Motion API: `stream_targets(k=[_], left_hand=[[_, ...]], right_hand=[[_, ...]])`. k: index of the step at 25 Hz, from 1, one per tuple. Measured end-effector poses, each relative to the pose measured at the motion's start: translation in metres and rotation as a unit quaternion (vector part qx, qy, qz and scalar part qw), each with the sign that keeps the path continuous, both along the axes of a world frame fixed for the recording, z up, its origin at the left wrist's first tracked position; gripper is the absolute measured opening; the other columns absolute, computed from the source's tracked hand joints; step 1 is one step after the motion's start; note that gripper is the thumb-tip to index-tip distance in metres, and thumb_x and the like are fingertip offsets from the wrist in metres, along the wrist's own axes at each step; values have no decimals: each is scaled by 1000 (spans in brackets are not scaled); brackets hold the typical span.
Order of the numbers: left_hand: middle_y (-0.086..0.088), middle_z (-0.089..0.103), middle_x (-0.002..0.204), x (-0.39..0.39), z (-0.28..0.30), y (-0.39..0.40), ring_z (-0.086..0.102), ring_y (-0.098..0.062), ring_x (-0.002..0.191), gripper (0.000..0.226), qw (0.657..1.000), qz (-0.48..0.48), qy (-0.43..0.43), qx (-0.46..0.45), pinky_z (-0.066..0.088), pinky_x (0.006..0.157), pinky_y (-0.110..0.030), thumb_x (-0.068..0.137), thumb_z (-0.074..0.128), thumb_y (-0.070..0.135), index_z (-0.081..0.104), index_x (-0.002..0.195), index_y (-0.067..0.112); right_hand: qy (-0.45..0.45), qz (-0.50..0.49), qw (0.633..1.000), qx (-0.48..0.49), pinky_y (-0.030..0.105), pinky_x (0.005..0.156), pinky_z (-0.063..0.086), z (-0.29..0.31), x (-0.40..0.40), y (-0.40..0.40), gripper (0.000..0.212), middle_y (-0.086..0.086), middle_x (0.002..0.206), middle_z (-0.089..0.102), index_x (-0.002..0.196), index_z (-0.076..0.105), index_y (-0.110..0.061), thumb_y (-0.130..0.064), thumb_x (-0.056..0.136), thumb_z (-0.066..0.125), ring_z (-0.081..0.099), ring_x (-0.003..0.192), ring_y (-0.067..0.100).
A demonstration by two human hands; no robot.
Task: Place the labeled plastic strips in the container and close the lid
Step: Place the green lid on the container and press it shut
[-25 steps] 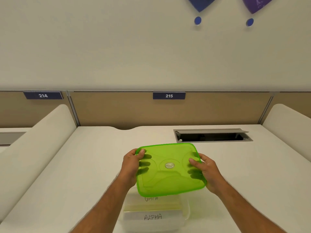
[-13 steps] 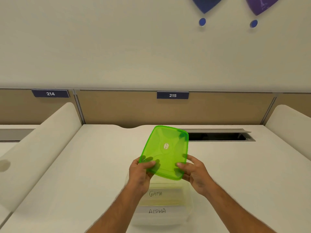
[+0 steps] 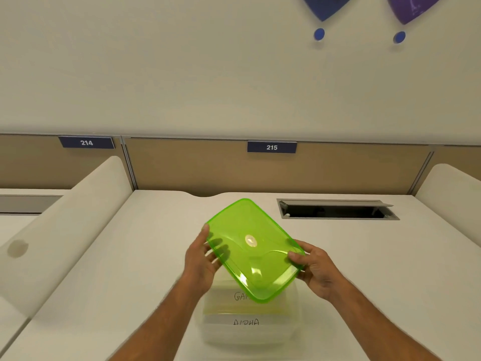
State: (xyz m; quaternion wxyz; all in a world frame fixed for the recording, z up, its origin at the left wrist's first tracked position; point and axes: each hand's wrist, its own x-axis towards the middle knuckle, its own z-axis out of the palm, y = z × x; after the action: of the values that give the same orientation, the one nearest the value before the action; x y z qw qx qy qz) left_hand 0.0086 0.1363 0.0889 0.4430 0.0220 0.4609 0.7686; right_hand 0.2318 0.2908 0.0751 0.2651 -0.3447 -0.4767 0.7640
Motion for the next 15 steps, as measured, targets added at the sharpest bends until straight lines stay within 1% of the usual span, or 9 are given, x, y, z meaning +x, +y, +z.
stream_targets(k=[3, 4, 6, 8, 10, 11, 13, 14, 15], left_hand=[[-6, 67, 88, -19, -2, -10, 65, -23, 71, 51, 999, 22, 26, -38, 54, 62, -35, 86, 63, 56, 66, 103, 7], [-5, 67, 86, -23, -4, -13, 64, -23, 70, 52, 997, 19, 48, -60, 52, 61, -34, 86, 63, 57, 68, 103, 7], [-3, 65, 75, -27, -10, -19, 61, -22, 63, 48, 986, -4, 118, -117, 49, 56, -31, 86, 64, 56, 73, 97, 10], [0, 57, 59, -25, -13, -22, 53, -19, 54, 43, 964, -27, 203, -172, 45, 53, -28, 83, 69, 54, 76, 84, 11], [3, 46, 48, -24, -17, -25, 43, -16, 47, 50, 936, -33, 283, -209, 38, 48, -25, 79, 74, 54, 68, 65, 6], [4, 46, 44, -24, -19, -26, 41, -14, 43, 55, 920, -29, 322, -220, 36, 45, -24, 79, 73, 55, 62, 59, 5], [4, 53, 42, -24, -22, -30, 42, -12, 38, 60, 891, -17, 385, -239, 37, 43, -25, 81, 71, 56, 62, 55, 3], [5, 54, 42, -25, -23, -31, 44, -11, 38, 58, 879, -14, 410, -245, 39, 44, -26, 82, 71, 54, 64, 59, 2], [6, 55, 44, -24, -24, -31, 47, -11, 39, 51, 867, -13, 432, -250, 43, 48, -28, 85, 69, 52, 68, 64, 5]], right_hand=[[-14, -19, 1000, -4, 27, 57, 57, 0, 6, 8, 48, 8, 80, 75, 113, 69, -3, -5, 65, 74, 68, 65, 18], [-14, -26, 1000, -9, 29, 61, 57, -1, 7, 9, 49, 9, 81, 74, 111, 69, 0, -7, 63, 74, 68, 67, 19], [-11, -43, 999, -19, 34, 69, 56, -1, 6, 10, 47, 14, 83, 73, 108, 68, 5, -9, 63, 75, 66, 70, 24], [-19, -60, 998, -22, 42, 79, 53, -3, 2, 8, 44, 20, 87, 71, 104, 69, 7, -11, 66, 77, 63, 74, 29], [-36, -72, 997, -18, 51, 87, 54, -5, -3, 3, 34, 24, 91, 71, 101, 70, 6, -11, 73, 78, 65, 78, 32], [-48, -75, 996, -9, 54, 88, 55, -6, -5, 0, 29, 25, 93, 71, 100, 71, 4, -12, 76, 77, 66, 80, 33], [-75, -86, 993, 26, 56, 85, 56, -8, -9, -5, 24, 25, 93, 72, 96, 73, 0, -16, 79, 78, 68, 80, 34], [-89, -94, 990, 50, 57, 84, 57, -9, -11, -7, 22, 24, 94, 73, 95, 74, -3, -19, 79, 78, 68, 80, 35], [-105, -103, 986, 79, 56, 84, 57, -10, -12, -9, 22, 22, 94, 74, 93, 75, -5, -22, 80, 78, 69, 82, 36]])
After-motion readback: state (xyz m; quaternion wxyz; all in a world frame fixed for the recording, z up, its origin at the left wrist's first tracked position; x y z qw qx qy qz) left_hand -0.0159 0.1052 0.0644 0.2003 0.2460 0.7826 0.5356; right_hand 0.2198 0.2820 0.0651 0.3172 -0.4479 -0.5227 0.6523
